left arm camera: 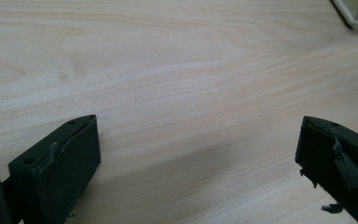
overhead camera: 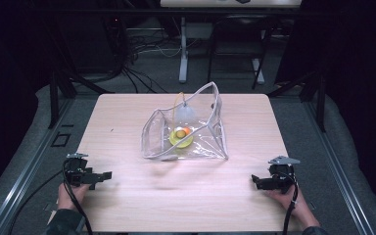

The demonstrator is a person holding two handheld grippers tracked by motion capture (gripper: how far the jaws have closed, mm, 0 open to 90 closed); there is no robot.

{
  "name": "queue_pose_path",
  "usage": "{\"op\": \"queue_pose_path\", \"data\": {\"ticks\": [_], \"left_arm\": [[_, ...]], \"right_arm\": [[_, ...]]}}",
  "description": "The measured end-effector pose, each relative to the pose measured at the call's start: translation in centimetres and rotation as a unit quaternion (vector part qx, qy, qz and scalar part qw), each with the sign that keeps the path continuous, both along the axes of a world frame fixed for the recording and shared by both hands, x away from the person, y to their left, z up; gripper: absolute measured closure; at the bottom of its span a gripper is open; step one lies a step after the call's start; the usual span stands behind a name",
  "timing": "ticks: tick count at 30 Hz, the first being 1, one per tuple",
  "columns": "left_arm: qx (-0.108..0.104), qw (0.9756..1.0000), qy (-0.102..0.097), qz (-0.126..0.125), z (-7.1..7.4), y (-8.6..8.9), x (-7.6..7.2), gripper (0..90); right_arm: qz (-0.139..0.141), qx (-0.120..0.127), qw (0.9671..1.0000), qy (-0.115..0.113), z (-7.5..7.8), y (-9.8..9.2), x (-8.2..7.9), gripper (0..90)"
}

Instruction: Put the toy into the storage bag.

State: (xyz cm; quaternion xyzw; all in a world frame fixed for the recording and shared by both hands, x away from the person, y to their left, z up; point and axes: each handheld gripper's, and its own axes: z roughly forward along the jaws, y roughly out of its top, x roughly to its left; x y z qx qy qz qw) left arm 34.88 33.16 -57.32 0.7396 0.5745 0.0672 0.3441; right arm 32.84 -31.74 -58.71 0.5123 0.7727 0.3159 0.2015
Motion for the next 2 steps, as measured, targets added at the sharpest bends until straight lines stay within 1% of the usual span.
{"op": "queue_pose_path", "data": {"ticks": [2], "left_arm": [[0.002,1.0,-0.001,-0.001,-0.02,-0.09,0.04,0.1]], "right_arm": [[0.0,0.0,1.0,0.0,0.0,-0.01,0.01,0.1]]}}
